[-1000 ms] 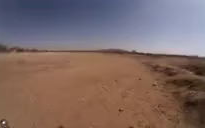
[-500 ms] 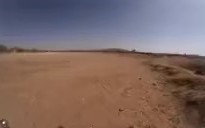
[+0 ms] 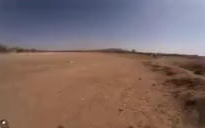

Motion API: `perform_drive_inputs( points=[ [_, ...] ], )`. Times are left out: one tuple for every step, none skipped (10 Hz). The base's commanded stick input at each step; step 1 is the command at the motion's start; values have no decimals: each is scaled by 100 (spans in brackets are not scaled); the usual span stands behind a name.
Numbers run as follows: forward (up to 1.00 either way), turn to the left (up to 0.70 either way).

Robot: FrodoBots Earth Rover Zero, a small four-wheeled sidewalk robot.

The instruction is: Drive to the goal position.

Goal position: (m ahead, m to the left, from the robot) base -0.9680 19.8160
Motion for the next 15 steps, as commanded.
perform_drive_inputs(
  points=[
    [0,45],
    [0,45],
    [0,45],
    [0,45],
    [0,45],
    [0,45],
    [0,45],
    [0,45],
    [0,45],
    [0,45],
    [0,45],
    [0,45],
    [0,45],
    [0,45],
    [0,13]
  ],
)
